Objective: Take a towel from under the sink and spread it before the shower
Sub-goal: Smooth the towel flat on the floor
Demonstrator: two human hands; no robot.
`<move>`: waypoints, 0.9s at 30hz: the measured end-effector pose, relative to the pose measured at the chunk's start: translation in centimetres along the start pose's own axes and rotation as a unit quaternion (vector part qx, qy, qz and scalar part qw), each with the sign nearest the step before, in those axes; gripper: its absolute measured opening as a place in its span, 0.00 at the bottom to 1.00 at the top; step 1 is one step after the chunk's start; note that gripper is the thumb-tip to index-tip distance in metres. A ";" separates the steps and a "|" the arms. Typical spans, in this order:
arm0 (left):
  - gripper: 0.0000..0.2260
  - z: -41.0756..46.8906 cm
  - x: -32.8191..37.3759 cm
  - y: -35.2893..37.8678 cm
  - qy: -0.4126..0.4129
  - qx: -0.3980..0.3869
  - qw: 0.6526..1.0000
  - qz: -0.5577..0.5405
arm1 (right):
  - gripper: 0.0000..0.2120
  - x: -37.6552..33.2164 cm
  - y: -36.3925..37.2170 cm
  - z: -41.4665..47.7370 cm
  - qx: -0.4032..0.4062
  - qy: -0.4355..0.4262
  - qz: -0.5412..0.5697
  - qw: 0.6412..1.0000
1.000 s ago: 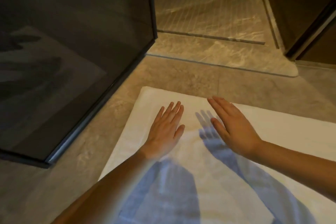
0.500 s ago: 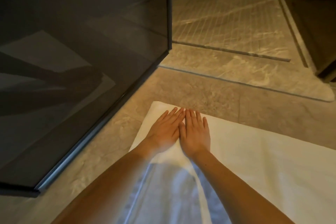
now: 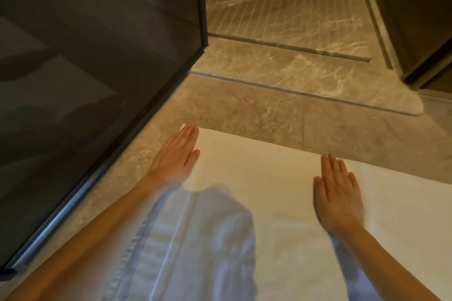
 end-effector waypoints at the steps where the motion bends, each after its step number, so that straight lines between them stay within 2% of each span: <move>1: 0.27 0.0 0.1 -0.1 -0.002 -0.004 1.000 0.002 | 0.30 0.0 -0.1 0.0 0.002 0.001 -0.002 1.000; 6: 0.26 -0.1 0.8 -0.5 -0.014 -0.033 0.999 0.015 | 0.31 -0.1 -0.2 -0.1 -0.008 -0.004 -0.010 1.000; 9: 0.26 0.2 1.3 -0.9 -0.030 -0.076 0.994 0.065 | 0.27 -0.3 -0.5 -0.1 -0.024 0.011 -0.018 0.999; 11: 0.27 0.2 2.5 -1.9 -0.038 -0.051 0.994 0.091 | 0.27 -1.2 -1.5 -0.2 -0.023 0.035 -0.022 0.999; 13: 0.28 -0.9 5.6 -2.8 -0.012 0.029 0.997 0.070 | 0.27 -4.8 -3.4 -1.7 0.027 0.019 0.028 0.999; 15: 0.27 -2.9 10.1 -2.0 0.046 0.058 0.996 0.042 | 0.27 -10.6 -3.8 -5.3 0.035 -0.040 0.128 0.990; 17: 0.26 -5.1 13.0 0.1 0.062 0.039 0.997 0.001 | 0.28 -16.1 -2.3 -9.2 -0.022 -0.085 0.194 0.977; 19: 0.27 -6.4 13.4 2.3 0.051 -0.003 0.999 -0.013 | 0.27 -18.7 -0.2 -11.3 -0.062 -0.070 0.213 0.973; 22: 0.24 -7.6 12.9 2.9 0.051 -0.014 0.998 0.041 | 0.26 -18.6 2.1 -11.5 -0.084 -0.044 0.197 0.976; 25: 0.21 -8.3 13.6 1.6 0.100 0.039 0.994 0.008 | 0.26 -17.9 3.3 -11.6 -0.069 -0.084 0.124 0.986; 27: 0.22 -8.6 13.5 1.0 0.105 0.045 0.993 0.013 | 0.27 -16.6 3.7 -11.7 -0.053 -0.097 0.071 0.991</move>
Point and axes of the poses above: each hand's wrist, its own z-axis towards the middle knuckle, its own y-axis out of the palm, x = y × z, the point moved 8 cm from there along z, towards the middle knuckle, and after that the axes turned 12 degrees about y, right-handed, at the moved point
